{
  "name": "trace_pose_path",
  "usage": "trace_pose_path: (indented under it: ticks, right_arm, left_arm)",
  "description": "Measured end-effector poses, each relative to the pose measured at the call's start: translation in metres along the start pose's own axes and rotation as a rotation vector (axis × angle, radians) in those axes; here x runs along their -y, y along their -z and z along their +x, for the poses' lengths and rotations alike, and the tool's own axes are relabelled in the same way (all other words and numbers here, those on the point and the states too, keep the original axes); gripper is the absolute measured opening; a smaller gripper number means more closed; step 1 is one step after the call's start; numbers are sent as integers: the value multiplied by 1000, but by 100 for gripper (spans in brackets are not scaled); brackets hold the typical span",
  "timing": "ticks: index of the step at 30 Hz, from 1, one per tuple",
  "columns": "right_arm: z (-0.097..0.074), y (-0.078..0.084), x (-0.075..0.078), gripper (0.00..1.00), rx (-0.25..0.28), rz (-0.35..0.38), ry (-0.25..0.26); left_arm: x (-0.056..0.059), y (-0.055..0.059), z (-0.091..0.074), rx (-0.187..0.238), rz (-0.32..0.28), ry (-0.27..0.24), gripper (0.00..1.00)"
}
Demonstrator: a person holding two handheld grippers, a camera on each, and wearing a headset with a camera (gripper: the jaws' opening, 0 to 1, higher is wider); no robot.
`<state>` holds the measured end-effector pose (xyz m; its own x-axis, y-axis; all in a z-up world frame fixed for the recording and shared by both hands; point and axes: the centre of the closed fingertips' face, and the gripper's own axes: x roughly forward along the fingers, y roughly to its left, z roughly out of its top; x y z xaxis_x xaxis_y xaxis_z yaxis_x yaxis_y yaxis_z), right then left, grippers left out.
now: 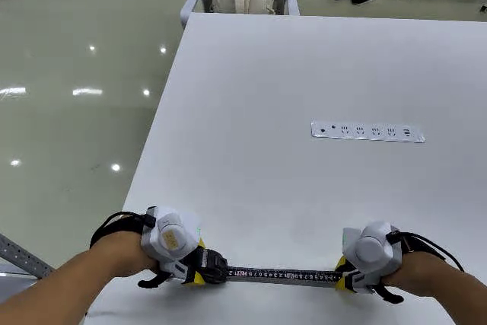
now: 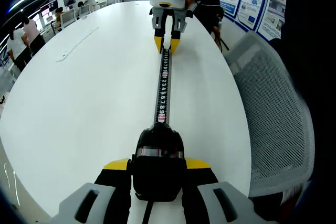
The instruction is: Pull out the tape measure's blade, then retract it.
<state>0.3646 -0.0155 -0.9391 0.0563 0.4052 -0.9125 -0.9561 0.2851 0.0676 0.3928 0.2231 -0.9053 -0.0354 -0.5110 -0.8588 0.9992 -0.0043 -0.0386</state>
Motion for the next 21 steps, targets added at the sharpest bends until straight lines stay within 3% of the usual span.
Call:
trace_pose_path:
  ticks: [1,4,6,9,12,15,18,21]
  right_arm:
    - [0,0,0,17,1,2,3]
    - [2,-5,-1,20,21,13,17]
    - [2,-9,3,20,35,14,67]
    - [3,-13,4,25,64,51,82]
    - [2,-11,1,26,68,81,89]
    - [0,-10,2,28,73,101,112]
    - [-1,-9,0,31,83,134,114]
    - [-5,-7,-3,36,89,144,118]
  left_arm:
    - [0,0,0,8,-29,-6,34]
    - [0,-1,-2,25,-18,-19,34]
    - [-1,-1,-2,38,0,-35,35]
    - [-4,2,-5,32,1,-58,39]
    - [-12,8,-12,38,-43,-102,46]
    - [-13,14,-18,48,-122,-114,51]
    - [-16,21,-21,44,-137,-140,56]
    - [-18,22,-25,67,-163,-164,64]
